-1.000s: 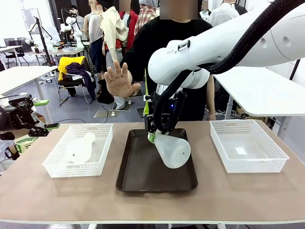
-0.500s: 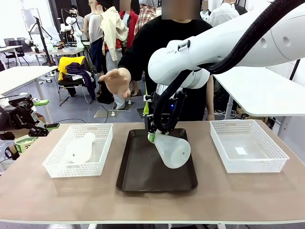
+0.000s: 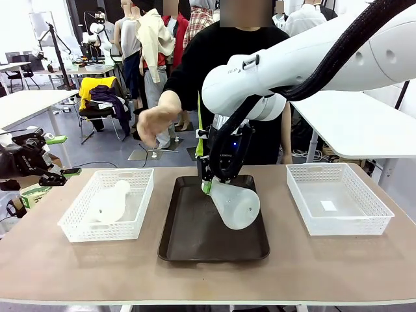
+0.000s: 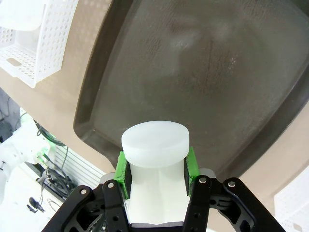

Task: Prepare the laboratory tools.
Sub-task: Place the picked Big flask upright in the Handle tray as instructed by the person.

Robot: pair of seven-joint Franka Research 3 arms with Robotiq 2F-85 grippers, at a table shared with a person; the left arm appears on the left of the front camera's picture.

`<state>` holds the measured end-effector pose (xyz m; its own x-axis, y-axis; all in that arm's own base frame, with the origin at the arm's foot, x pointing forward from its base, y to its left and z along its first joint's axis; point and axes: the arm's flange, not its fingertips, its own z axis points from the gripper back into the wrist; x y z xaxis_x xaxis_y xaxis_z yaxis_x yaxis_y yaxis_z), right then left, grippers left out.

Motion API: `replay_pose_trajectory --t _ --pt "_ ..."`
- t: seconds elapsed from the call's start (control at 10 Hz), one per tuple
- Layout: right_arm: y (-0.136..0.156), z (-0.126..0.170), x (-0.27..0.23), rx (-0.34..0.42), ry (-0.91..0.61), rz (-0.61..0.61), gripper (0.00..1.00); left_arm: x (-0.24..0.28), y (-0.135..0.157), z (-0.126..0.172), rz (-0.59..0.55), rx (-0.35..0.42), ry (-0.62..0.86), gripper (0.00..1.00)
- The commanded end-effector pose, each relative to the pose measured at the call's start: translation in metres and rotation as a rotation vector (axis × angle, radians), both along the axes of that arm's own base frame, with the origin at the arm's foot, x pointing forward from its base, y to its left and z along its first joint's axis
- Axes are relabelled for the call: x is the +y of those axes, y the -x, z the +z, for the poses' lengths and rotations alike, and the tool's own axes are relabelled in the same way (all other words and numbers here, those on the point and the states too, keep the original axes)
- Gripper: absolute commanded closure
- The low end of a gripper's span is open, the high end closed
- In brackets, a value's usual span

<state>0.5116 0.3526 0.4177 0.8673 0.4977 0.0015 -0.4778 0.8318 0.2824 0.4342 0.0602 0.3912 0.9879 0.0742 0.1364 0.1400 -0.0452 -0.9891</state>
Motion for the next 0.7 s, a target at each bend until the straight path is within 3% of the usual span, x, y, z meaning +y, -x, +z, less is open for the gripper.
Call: replay_pose_trajectory --t 0.0,0.6 --pt "0.0005 -0.0016 0.0002 -0.003 -0.002 -0.002 1.00 0.0014 0.0005 0.0019 0.002 -0.008 0.001 0.00" --pt "0.0005 -0.0016 0.0002 -0.003 -0.002 -0.002 1.00 0.0014 0.0005 0.0019 0.002 -0.008 0.001 0.00"
